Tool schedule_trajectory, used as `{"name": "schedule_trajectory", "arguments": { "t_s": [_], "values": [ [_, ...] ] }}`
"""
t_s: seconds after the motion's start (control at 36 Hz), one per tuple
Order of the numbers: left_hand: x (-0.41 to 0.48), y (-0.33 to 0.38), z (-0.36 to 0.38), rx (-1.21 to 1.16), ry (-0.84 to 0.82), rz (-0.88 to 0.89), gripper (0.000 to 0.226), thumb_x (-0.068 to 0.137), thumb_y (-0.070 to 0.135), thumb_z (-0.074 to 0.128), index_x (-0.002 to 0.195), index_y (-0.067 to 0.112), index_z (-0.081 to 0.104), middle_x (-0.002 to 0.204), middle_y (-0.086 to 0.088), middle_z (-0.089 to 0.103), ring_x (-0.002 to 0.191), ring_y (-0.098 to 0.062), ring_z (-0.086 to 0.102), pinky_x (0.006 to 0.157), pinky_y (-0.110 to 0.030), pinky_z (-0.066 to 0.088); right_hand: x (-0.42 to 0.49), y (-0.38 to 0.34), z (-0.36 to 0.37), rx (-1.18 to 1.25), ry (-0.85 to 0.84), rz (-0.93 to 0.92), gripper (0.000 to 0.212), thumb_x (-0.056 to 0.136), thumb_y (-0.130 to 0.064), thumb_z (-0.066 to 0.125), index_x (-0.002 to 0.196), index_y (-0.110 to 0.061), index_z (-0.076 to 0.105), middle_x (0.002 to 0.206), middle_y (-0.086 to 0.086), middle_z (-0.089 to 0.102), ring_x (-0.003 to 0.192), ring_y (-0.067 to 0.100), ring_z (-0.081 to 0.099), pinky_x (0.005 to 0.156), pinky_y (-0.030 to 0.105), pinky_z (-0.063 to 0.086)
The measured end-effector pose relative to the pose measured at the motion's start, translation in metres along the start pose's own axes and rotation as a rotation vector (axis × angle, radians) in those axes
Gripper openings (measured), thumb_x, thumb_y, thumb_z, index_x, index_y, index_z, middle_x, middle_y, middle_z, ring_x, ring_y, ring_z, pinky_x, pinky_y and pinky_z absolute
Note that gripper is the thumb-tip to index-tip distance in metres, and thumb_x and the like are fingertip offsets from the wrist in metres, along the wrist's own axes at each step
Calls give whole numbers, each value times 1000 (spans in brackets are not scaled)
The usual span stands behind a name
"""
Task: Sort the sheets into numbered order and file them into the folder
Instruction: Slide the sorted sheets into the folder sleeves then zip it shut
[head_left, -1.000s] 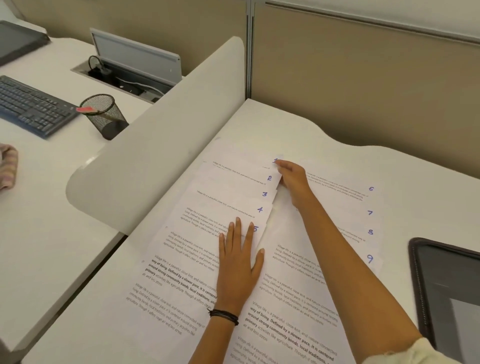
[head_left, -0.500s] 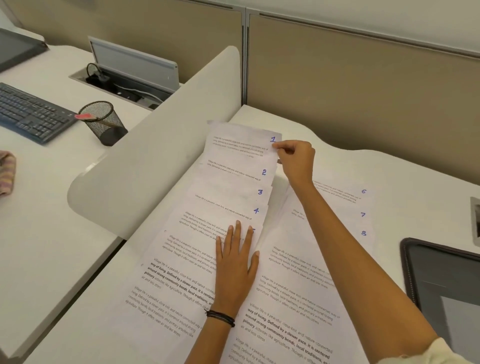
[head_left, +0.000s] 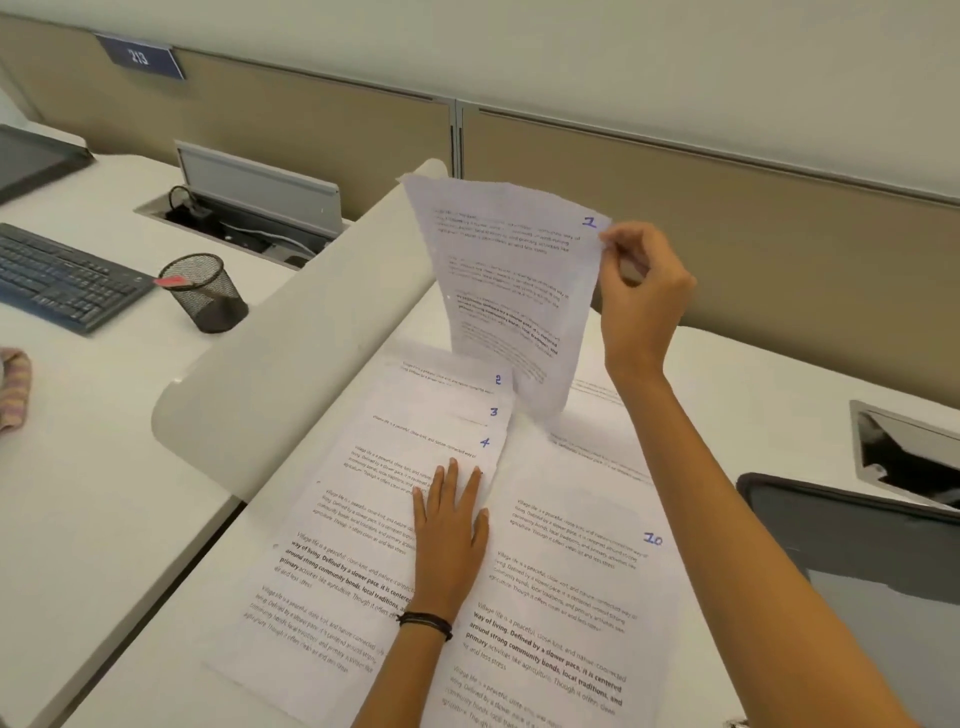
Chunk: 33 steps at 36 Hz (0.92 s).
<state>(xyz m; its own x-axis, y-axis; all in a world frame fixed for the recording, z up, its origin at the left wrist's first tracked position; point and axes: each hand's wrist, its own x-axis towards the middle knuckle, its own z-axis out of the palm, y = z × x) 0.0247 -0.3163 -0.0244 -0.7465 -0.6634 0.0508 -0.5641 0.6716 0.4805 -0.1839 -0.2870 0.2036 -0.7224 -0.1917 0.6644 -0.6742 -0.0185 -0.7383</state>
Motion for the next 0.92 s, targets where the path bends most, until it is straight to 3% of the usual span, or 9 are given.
{"name": "schedule_trajectory", "arguments": {
  "t_s": [0.14,0.25,0.33,0.42,0.5,0.64,0.75,0.86,0.92],
  "values": [
    [1,23,-12,-178,37,40,62,90,47,16,146,24,32,154,4,15,145,-15,8,116,-31,-6,-8,-18,-26,-7,44,-48,9,84,5,58,80,-2,60,79,-16,56,72,-10,54,65,8,43],
    [0,47,-20,-382,74,67,45,99,38,36,143,28,34,156,7,19,143,-9,15,117,-26,9,-20,-37,-49,2,85,-101,6,86,-2,59,80,-2,60,86,-5,63,79,-7,58,65,8,46],
    [-6,63,-25,-513,54,48,43,100,26,45,141,33,35,152,15,23,140,-4,21,109,-11,16,-28,-46,-65,35,108,-80,7,86,-5,58,84,-4,65,94,-2,65,84,-8,60,61,20,53],
    [-12,78,-30,-669,12,-21,39,99,28,48,137,33,41,141,19,37,133,-8,38,108,-22,32,-39,-57,-81,56,124,-66,11,88,-13,59,95,-13,66,98,1,67,81,1,62,62,19,54],
    [-21,93,-39,-854,-88,-162,36,98,32,49,133,35,41,134,15,44,121,-9,48,97,-20,39,-52,-68,-96,28,135,-58,16,88,-8,62,102,-15,65,103,2,66,84,8,62,67,10,51],
    [-39,103,-44,-1219,-246,-317,76,79,68,49,142,31,29,137,4,49,120,-13,53,93,-21,47,-72,-83,-119,47,156,2,18,88,-23,61,104,-15,65,103,0,67,89,3,63,70,15,54],
    [-56,103,-49,-1390,-179,-356,47,96,38,47,139,28,33,124,4,59,110,-13,61,94,-28,51,-87,-92,-137,44,177,21,16,88,-9,63,104,-14,66,103,-1,67,89,-1,62,69,13,53],
    [-69,102,-54,-1476,-95,-431,42,94,35,55,133,25,42,120,-4,64,104,-16,66,85,-26,54,-102,-100,-155,74,222,43,17,87,-4,64,98,-17,67,97,-10,68,89,14,66,67,15,52],
    [-75,99,-54,-1472,-31,-463,42,93,34,58,131,23,45,117,-6,66,103,-18,67,82,-26,55,-110,-103,-165,80,241,43,22,87,-3,64,94,-23,67,95,-22,68,89,12,67,69,14,52]
  ]
}}
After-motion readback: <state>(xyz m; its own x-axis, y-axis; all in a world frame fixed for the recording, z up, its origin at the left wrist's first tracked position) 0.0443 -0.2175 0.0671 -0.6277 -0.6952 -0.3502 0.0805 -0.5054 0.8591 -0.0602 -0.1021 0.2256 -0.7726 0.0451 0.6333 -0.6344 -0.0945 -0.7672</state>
